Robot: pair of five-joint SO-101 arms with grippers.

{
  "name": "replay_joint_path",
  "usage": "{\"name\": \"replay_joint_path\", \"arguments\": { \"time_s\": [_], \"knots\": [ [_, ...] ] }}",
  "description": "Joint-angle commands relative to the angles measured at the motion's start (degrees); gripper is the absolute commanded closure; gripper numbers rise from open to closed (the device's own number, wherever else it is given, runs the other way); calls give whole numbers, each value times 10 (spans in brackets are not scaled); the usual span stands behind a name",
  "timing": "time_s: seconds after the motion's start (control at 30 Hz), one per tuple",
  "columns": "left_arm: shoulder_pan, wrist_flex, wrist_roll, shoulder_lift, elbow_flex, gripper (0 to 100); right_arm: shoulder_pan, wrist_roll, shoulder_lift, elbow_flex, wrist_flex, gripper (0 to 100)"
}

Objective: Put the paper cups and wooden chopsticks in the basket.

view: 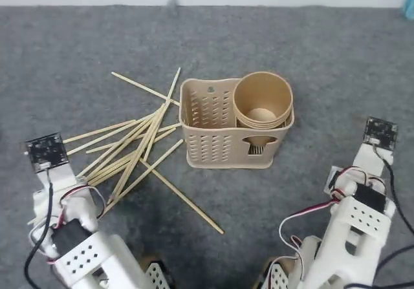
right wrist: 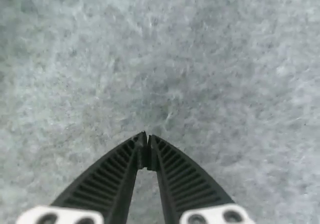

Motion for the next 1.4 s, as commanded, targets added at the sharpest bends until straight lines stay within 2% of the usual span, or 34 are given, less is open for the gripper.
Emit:
{"name": "replay_joint_path", "arguments": {
  "time_s": [0.0, 0.17, 0.43, 0.6, 0.73, 0.93, 1.07, 1.23, 1.37],
  "knots": [
    [5, -3, -4, -9, -5, 941, -21, -2, -17, 7, -21, 990],
    [4, -4, -3, -9, -8, 847, -65, 26, -17, 25, -45, 990],
    [1, 1, -5, -7, -66, 886, -62, 25, -33, 25, -34, 990],
    [-11, 62, -7, 36, -177, 886, -67, 25, -99, 50, -6, 987],
    [-18, 66, -5, 150, -281, 887, -67, 30, -174, 85, -3, 987],
    [-86, 66, -7, 378, -510, 885, -71, 31, -285, 128, 14, 981],
    [-124, 69, -7, 542, -668, 885, -92, 31, -335, 142, 44, 939],
    [-155, 72, -7, 715, -829, 885, -94, 31, -364, 154, 47, 935],
    [-171, 110, -9, 834, -942, 884, -95, 31, -364, 156, 46, 933]
  ]
}}
